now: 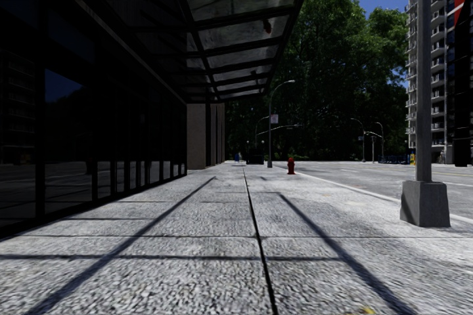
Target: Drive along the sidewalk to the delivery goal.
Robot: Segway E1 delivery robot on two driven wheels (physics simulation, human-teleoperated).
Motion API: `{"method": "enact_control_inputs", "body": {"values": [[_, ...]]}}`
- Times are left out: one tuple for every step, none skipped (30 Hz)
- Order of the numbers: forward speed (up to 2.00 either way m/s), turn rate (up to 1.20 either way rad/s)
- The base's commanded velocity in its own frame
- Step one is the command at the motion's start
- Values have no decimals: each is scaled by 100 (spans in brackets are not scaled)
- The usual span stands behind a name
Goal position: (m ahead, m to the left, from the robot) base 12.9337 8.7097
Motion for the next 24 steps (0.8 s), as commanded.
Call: {"method": "enact_control_inputs", "body": {"values": [[200,0],[200,0],[200,0],[200,0],[200,0],[200,0],[200,0],[200,0],[200,0],[200,0],[200,0],[200,0],[200,0],[200,0],[200,0],[200,0],[200,0],[200,0],[200,0],[200,0],[200,0],[200,0],[200,0],[200,0]]}}
